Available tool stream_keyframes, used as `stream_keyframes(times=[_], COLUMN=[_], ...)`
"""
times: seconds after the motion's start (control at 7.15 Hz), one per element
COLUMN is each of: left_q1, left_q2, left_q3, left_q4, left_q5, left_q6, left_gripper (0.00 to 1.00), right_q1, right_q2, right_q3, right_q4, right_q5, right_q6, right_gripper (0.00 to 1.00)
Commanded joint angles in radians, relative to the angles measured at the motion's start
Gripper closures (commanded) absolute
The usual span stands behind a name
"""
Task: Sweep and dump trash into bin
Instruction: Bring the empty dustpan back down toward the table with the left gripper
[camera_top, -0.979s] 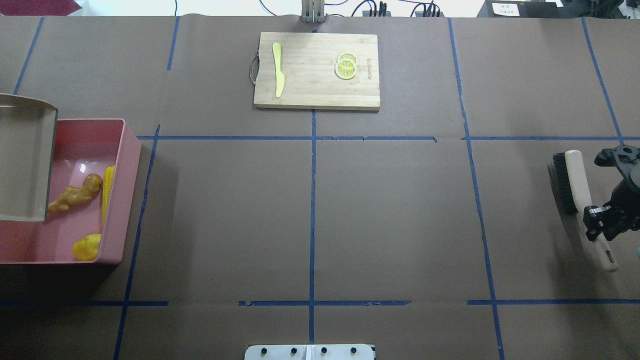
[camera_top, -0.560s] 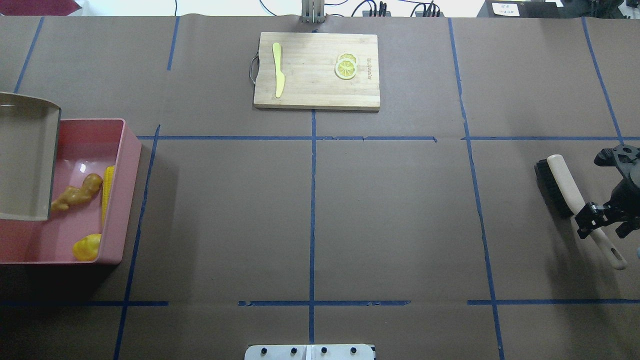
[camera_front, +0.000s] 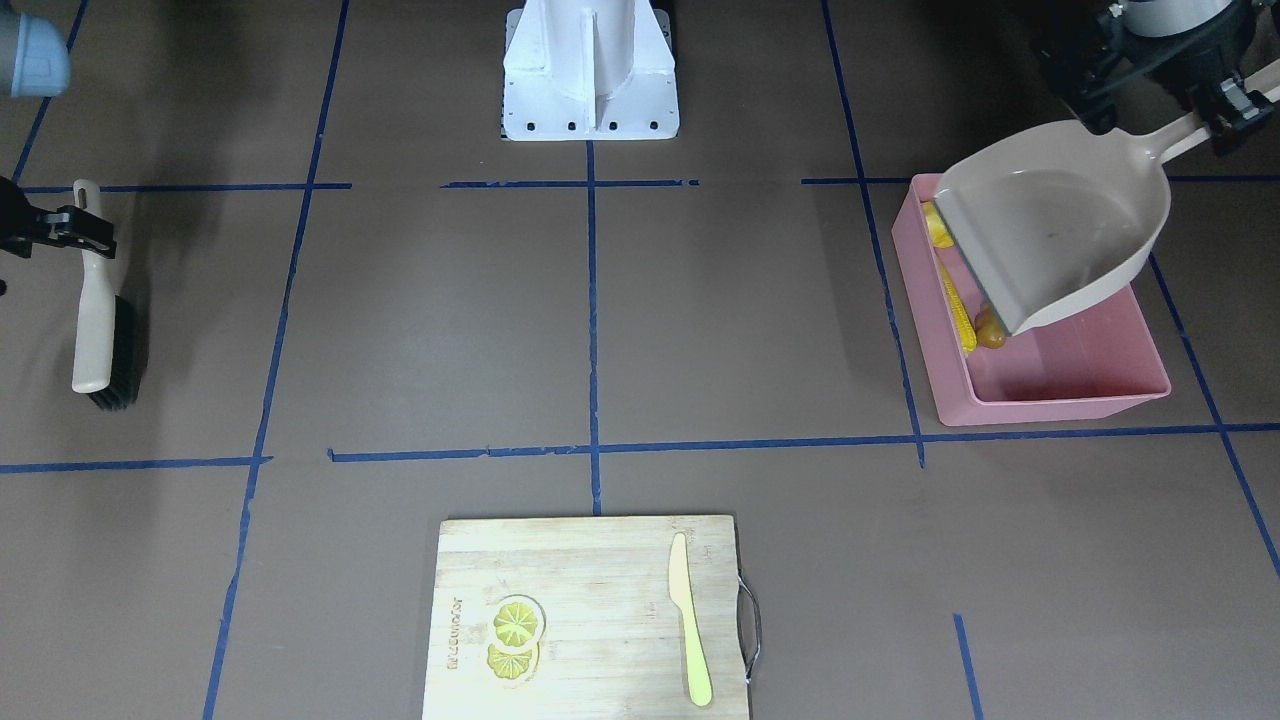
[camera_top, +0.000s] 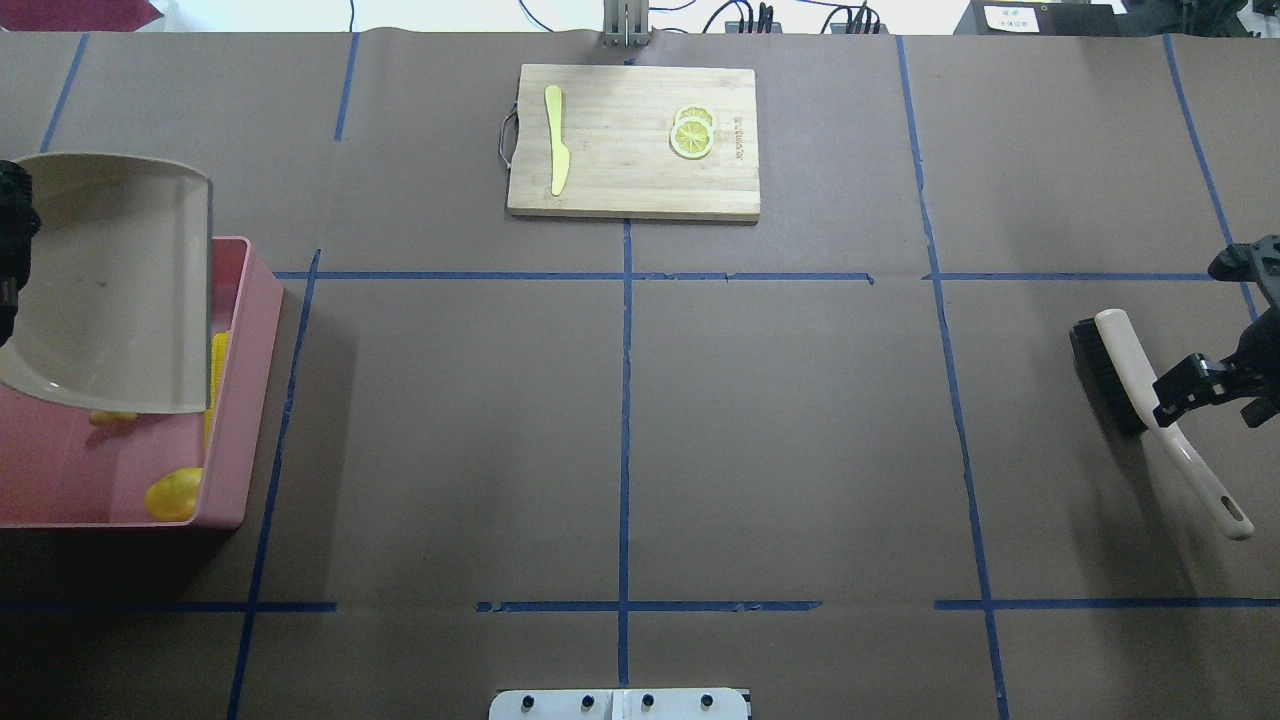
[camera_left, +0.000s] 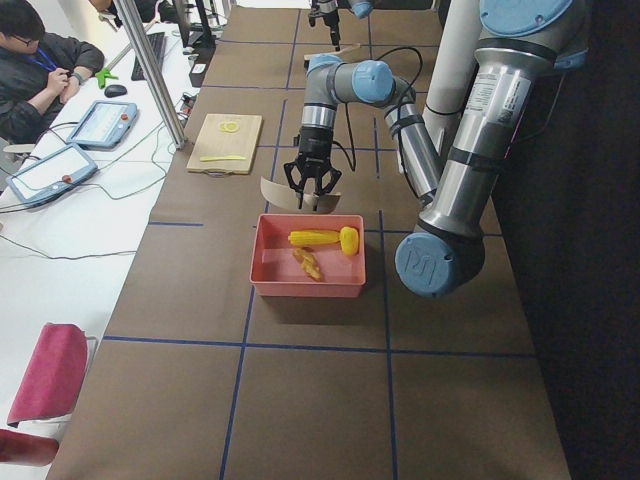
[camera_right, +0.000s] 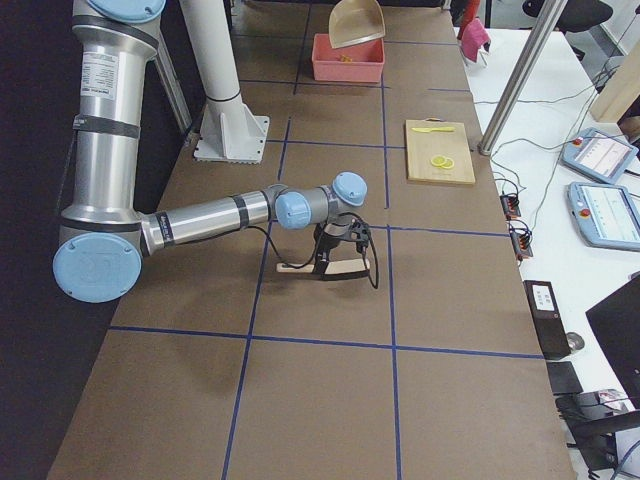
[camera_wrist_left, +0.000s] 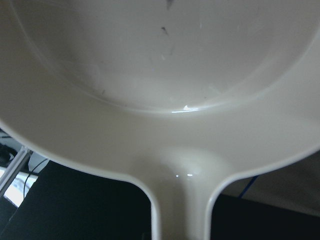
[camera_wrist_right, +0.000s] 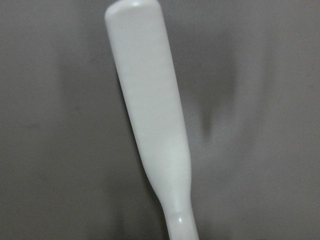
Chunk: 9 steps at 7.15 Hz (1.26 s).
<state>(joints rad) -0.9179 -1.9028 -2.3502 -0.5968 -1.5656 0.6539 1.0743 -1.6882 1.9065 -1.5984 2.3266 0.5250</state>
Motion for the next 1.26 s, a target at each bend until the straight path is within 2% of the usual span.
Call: stream_keyframes(times=[0.0, 0.14, 0.28, 0.42, 0.56, 0.84, 1.12], left_q1=[0.002, 0.004, 0.064, 0.123, 0.131, 0.157, 0.206], left_q2=[-0.111, -0.117, -0.128, -0.184, -0.223, -0.233, -0.234], left_q3=[0.056, 0.099, 0.174, 0.249, 0.299, 0.377, 0.446], left_q4=[-0.099, -0.209, -0.303, -0.314, -0.317, -0.388, -0.472], left_q5=[-0.141, -0.177, -0.189, -0.191, -0.192, -0.290, -0.361], left_q6=[-0.114, -0.114, -0.103, -0.097, -0.070, 0.066, 0.078], left_gripper=[0.92, 0.92, 0.92, 0.92, 0.94, 0.94, 0.94], right_q1=[0.117, 0.148, 0.150, 0.157, 0.179, 0.190, 0.190], right_q2=[0.036, 0.054, 0.058, 0.058, 0.059, 0.058, 0.058], right_q3=[0.009, 0.008, 0.006, 0.009, 0.008, 0.005, 0.000], right_q4=[0.000, 0.000, 0.000, 0.000, 0.040, 0.078, 0.078], right_q5=[-0.001, -0.001, -0.004, -0.003, -0.001, -0.004, -0.013], right_q6=[0.001, 0.001, 0.003, 0.001, 0.003, 0.003, 0.003], right_gripper=[0.00, 0.00, 0.00, 0.00, 0.00, 0.00, 0.00])
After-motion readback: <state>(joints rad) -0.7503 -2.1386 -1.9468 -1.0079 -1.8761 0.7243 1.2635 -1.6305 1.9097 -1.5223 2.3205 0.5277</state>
